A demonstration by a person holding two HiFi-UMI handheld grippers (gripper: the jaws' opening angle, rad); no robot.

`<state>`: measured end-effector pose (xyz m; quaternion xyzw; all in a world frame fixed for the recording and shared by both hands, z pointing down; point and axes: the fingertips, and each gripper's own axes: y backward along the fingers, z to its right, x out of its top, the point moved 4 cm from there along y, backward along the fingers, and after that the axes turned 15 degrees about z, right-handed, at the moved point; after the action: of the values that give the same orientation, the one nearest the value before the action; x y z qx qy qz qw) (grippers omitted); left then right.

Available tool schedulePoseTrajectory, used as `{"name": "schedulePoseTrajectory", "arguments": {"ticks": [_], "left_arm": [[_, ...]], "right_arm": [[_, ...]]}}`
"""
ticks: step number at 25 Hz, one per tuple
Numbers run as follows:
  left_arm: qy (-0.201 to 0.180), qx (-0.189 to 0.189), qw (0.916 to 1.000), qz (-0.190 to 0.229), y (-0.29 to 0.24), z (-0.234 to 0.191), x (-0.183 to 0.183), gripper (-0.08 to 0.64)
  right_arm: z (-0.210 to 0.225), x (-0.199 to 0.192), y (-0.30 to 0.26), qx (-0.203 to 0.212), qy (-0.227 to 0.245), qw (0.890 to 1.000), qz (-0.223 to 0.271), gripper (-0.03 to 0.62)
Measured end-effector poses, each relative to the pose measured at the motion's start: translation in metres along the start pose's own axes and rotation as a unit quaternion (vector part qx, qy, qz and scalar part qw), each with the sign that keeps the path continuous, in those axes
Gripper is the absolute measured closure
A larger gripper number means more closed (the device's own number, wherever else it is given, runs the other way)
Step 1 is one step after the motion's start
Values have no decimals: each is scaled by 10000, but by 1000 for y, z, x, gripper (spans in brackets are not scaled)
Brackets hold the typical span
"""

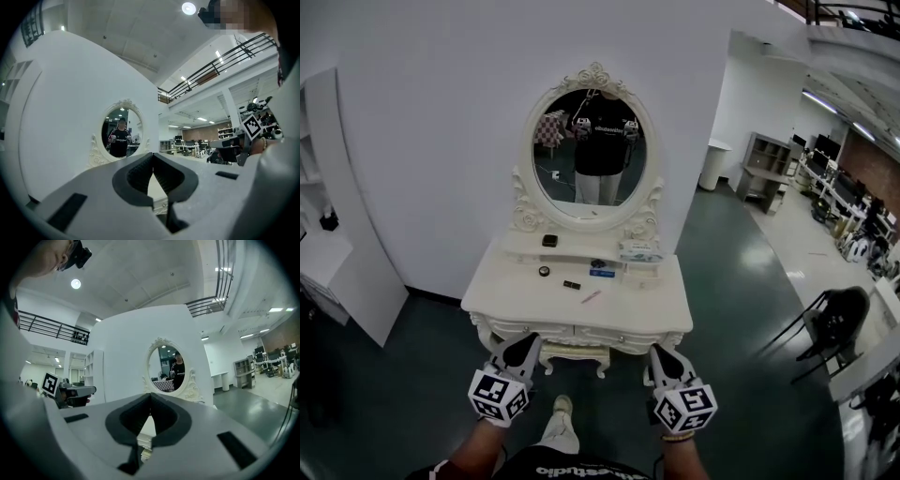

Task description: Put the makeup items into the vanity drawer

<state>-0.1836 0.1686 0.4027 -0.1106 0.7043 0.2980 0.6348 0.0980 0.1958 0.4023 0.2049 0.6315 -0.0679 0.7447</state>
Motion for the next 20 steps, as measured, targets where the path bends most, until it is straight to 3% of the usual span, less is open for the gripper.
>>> {"name": "schedulePoseTrajectory", "arguments": {"ticks": [10,20], "left_arm": [[75,-31,9999,-102,-31,-17,-25,554],[206,-229,9995,51,-110,-49,-41,554]], "right_arm": [[17,-11,-27,-21,62,9999,-151,600],[51,-10,-96,-24,232,9995,-215,600]]}}
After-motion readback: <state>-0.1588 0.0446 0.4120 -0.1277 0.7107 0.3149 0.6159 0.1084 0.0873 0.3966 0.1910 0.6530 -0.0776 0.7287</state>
